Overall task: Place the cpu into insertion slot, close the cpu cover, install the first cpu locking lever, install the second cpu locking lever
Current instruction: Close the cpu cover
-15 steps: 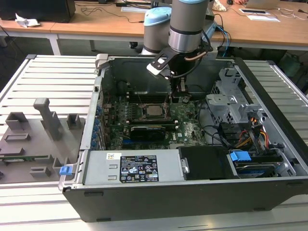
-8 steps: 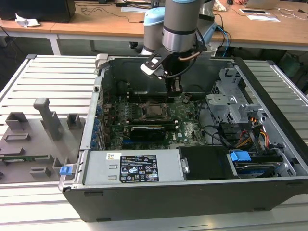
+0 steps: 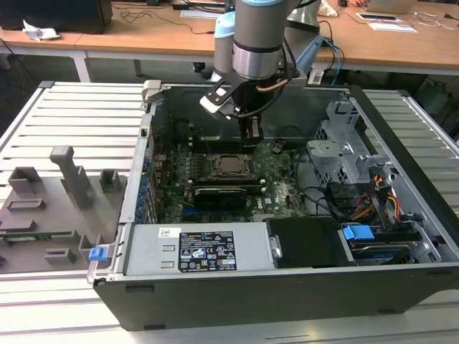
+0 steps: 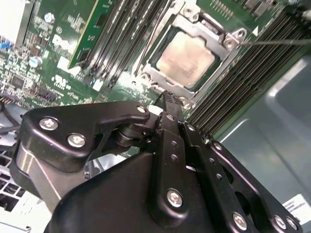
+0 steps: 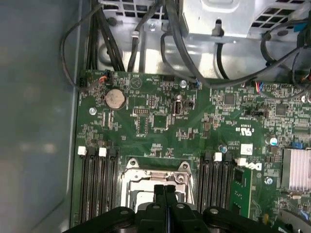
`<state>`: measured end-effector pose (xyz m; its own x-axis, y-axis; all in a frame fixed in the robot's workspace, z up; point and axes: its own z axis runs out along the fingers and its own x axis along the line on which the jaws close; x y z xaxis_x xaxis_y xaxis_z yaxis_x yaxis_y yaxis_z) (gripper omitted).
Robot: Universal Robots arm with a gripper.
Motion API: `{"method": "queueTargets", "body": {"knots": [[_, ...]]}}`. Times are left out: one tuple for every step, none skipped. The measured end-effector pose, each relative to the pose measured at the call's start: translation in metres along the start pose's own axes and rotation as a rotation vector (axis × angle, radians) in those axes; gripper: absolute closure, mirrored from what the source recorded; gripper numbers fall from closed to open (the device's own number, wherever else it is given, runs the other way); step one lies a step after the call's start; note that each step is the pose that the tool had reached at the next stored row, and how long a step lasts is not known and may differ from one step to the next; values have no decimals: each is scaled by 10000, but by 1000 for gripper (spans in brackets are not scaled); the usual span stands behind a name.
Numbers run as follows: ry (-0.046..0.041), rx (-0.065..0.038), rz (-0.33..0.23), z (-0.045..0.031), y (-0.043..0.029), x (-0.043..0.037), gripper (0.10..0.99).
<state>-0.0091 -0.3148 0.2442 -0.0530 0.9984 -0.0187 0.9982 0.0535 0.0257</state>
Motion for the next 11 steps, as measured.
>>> {"method": "queueTargets", "body": {"knots": [[-1,1,1,5,-22,1,980],[0,0,0,11,-45,3,980],[-1,1,-1,15,-72,4,980],[-1,1,1,20,-113,8,980],[1,0,0,23,-130,10,980],[2,-1,0,29,-147,13,980],[0,0,0,33,-159,16,980],[-2,2,-1,38,-170,21,980],[-2,1,0,47,-188,31,980],[0,1,0,52,-205,38,980],[-1,1,0,55,-226,40,980]]}}
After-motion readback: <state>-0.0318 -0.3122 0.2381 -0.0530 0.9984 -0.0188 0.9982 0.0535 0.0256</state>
